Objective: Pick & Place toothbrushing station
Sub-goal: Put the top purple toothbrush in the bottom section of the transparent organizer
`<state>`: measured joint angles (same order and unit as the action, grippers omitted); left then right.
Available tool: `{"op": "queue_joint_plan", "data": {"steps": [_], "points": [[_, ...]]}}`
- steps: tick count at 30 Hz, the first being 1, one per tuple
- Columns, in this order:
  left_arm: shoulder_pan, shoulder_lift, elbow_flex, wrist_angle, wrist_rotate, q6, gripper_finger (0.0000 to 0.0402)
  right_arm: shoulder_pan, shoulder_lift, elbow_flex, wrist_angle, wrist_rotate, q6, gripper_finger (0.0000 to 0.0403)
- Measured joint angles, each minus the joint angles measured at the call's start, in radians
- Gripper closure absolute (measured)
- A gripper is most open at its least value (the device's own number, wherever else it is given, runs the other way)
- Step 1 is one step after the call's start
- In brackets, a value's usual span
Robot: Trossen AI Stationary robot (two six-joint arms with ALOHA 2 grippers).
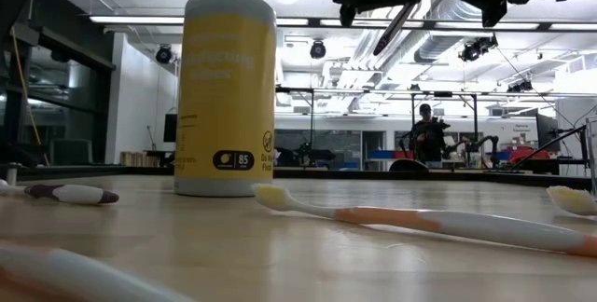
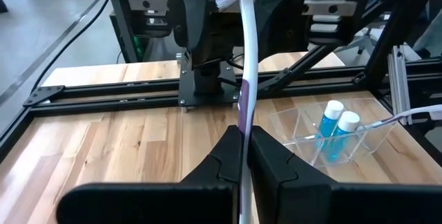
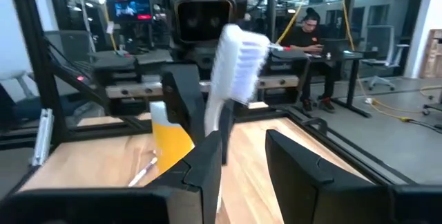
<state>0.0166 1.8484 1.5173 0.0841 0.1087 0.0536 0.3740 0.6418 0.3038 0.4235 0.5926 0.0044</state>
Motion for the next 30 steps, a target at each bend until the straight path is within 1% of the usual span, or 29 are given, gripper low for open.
{"op": "queue_joint_plan", "data": {"steps": [14, 18, 23, 30], "points": [[0.000, 0.000, 0.000, 0.000, -0.009, 0.003, 0.0399, -0.001, 0.001, 0.000, 0.050, -0.076, -0.001, 0.0298], [0.000, 0.000, 0.000, 0.023, -0.009, 0.005, 0.0399, -0.001, 0.008, 0.000, 0.071, -0.080, -0.001, 0.0298], [0.000, 0.000, 0.000, 0.047, 0.030, 0.006, 0.0399, -0.001, 0.032, 0.000, 0.103, -0.096, -0.008, 0.0298], [-0.003, 0.026, -0.001, 0.056, 0.042, 0.006, 0.0399, -0.001, 0.077, 0.000, 0.173, -0.100, -0.032, 0.0298]]}}
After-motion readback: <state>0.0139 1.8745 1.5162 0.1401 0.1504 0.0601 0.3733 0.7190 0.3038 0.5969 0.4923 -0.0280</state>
